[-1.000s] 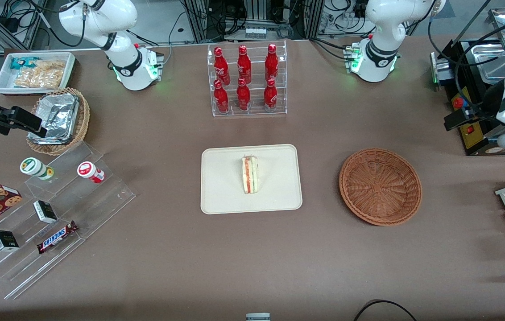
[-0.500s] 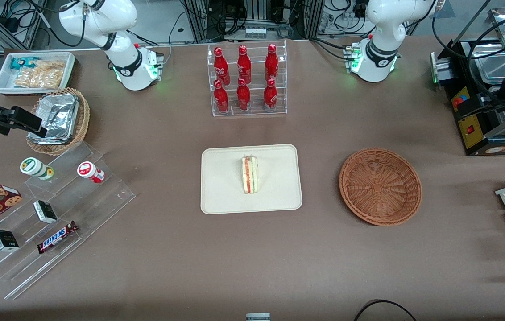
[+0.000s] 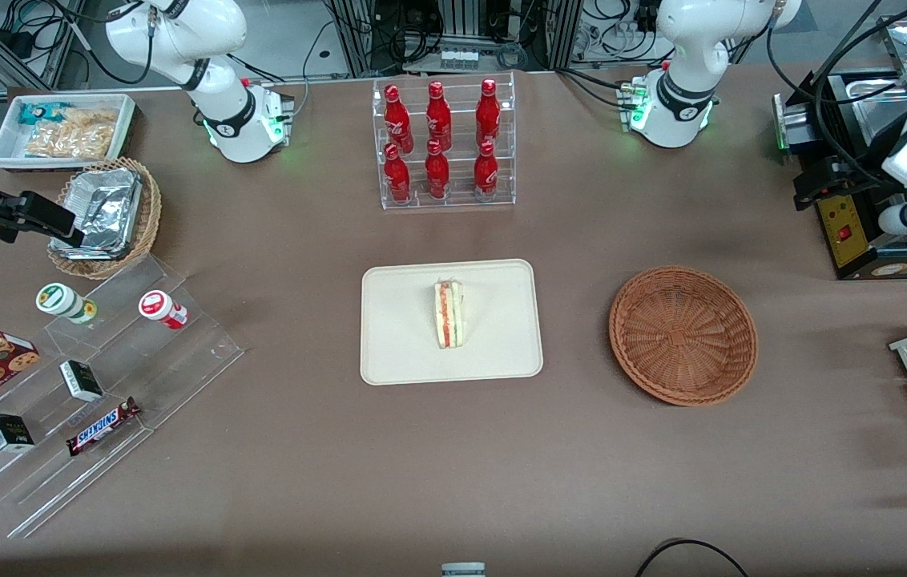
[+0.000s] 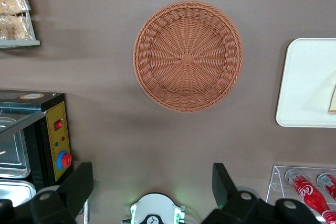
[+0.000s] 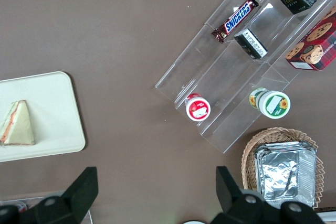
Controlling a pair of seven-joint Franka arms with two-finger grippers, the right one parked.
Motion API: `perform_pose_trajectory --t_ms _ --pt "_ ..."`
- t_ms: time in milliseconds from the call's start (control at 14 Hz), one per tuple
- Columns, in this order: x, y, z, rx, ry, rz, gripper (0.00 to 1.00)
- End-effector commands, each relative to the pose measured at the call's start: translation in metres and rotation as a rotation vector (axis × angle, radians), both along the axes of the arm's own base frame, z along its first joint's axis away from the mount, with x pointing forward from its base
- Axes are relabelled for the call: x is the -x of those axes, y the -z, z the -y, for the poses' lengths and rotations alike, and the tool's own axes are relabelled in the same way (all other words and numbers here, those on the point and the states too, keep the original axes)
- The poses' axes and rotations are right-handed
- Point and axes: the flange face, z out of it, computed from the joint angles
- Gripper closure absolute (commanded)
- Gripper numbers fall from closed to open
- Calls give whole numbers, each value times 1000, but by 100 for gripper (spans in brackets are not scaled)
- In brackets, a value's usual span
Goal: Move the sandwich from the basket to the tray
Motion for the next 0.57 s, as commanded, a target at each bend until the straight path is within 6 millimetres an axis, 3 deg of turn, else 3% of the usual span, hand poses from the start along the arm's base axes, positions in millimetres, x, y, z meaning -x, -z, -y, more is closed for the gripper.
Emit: perform_pose_trajectory --t_ms 0,214,500 --pt "8 -18 -3 -12 20 38 0" --pt "19 -33 -1 -10 14 64 0" --pt "21 -33 -9 -6 5 58 0"
